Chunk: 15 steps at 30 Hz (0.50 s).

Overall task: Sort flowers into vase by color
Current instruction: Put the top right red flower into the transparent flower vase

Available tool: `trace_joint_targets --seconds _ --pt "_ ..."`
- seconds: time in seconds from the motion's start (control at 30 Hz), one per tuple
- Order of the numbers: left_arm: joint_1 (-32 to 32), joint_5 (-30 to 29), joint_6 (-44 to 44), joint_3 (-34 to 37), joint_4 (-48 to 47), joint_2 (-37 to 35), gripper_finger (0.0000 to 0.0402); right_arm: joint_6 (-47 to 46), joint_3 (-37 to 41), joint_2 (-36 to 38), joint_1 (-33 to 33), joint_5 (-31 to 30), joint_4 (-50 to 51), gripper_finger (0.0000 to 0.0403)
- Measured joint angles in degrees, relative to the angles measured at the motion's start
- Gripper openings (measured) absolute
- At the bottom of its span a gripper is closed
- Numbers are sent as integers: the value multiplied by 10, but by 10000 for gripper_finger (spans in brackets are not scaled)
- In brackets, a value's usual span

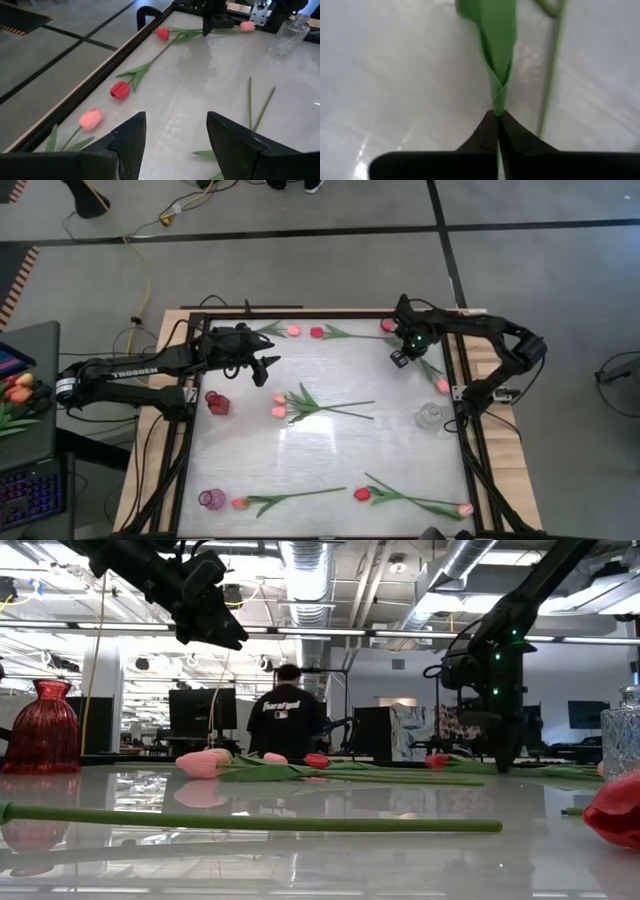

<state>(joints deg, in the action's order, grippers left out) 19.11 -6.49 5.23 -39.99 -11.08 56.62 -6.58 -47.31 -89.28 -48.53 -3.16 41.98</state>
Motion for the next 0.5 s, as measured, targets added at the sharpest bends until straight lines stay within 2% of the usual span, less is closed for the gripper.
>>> trace_joint_targets --seconds 0.17,0.27,0.5 --pt "0 14 -2 0 15 0 197 -9 -7 43 0 0 46 35" --pt "0 16 -10 0 16 0 197 -11 -13 85 8 1 56 32" --pt "0 50 -15 0 16 -1 197 -35 -32 208 35 19 18 21"
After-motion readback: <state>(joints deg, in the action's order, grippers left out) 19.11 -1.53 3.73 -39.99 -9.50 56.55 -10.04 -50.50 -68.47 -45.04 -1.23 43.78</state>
